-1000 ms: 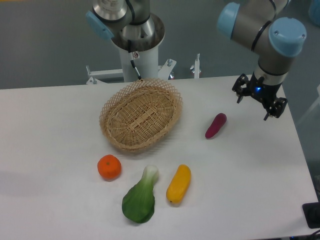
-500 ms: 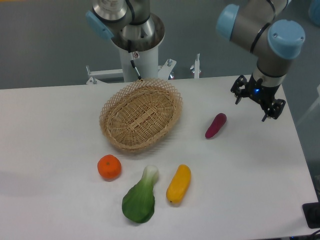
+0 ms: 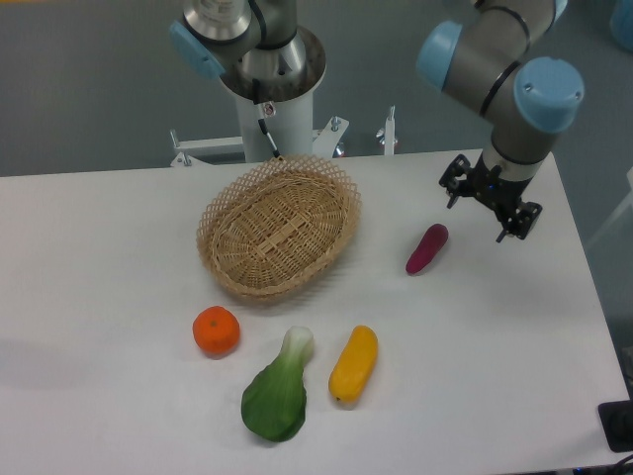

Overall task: Pick up the sweet potato from the table
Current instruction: 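Move the open gripper over the purple sweet potato and lower it, then close the gripper around the purple sweet potato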

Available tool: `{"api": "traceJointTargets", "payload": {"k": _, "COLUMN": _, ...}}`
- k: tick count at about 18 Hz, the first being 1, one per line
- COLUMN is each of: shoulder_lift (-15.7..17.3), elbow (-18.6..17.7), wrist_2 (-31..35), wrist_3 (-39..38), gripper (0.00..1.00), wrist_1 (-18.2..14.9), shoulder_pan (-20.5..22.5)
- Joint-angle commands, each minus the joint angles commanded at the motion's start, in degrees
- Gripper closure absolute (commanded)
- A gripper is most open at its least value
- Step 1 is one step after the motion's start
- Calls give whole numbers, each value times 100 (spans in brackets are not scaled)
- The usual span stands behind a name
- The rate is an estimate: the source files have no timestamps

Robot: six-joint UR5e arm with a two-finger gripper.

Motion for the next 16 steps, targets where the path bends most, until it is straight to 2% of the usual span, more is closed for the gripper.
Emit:
{"api": "traceJointTargets", "payload": {"k": 3, "shoulder_lift": -105, "elbow": -237, "wrist_2": -9, "wrist_3": -61, "gripper": 0, "wrist_1": 220, "shoulder_pan": -53}}
{"api": "traceJointTargets", "payload": {"k": 8, "shoulder_lift": -386, "elbow": -308, "wrist_2": 9, "wrist_3": -553, "gripper": 0, "wrist_1": 256, "shoulder_pan": -263}}
{"api": "traceJointTargets", "payload": {"k": 11, "shoulder_lift": -465, "elbow": -361, "wrist_2": 0, "wrist_3": -571, "gripper": 0, "wrist_1": 291, "shoulder_pan": -282}}
{"api": "traceJointTargets", "payload": {"k": 16, "shoulder_lift": -545, "elbow": -633, "wrist_2": 9, "wrist_3": -659, "gripper": 0, "wrist_1": 685, "shoulder_pan": -317}}
